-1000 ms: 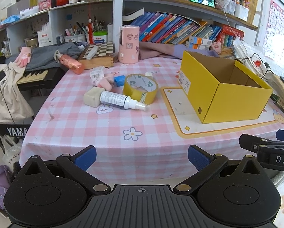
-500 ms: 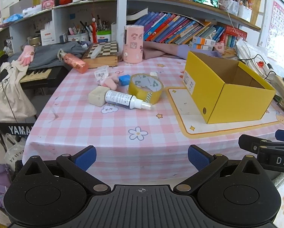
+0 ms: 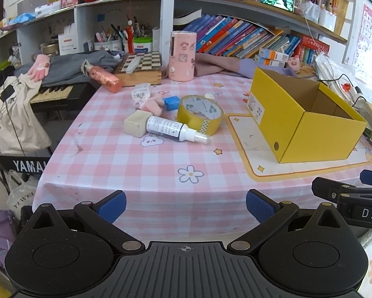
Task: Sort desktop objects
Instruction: 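Move the right tool toward the tape roll while the left tool approaches the beige eraser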
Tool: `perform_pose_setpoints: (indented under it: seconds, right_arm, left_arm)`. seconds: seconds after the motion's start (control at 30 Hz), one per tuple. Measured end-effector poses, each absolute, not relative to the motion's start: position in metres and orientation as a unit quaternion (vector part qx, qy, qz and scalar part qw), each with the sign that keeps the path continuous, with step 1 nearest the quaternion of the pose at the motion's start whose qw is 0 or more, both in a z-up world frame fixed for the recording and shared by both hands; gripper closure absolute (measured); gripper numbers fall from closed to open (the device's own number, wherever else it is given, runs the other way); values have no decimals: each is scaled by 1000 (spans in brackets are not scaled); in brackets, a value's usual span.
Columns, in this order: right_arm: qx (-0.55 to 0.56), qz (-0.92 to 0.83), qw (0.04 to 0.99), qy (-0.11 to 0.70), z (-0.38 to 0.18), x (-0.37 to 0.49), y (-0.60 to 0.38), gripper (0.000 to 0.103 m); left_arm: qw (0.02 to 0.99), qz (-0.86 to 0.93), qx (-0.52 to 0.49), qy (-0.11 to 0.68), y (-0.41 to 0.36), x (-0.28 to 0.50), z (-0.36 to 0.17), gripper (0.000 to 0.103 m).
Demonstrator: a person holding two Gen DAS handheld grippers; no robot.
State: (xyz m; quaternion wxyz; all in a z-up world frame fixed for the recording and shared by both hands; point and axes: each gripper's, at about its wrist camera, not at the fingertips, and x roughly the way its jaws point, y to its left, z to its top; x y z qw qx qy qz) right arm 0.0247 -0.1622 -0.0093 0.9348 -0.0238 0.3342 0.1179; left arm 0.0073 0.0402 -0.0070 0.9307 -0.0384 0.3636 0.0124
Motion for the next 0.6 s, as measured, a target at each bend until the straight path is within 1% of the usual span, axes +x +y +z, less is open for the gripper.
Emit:
perform_pose_setpoints:
  seconds: [0.6]
  right_arm:
    - [-57, 175, 920, 346, -9, 30, -122, 0]
  left_arm:
    - [927, 56, -64, 366, 71, -4, -8, 0]
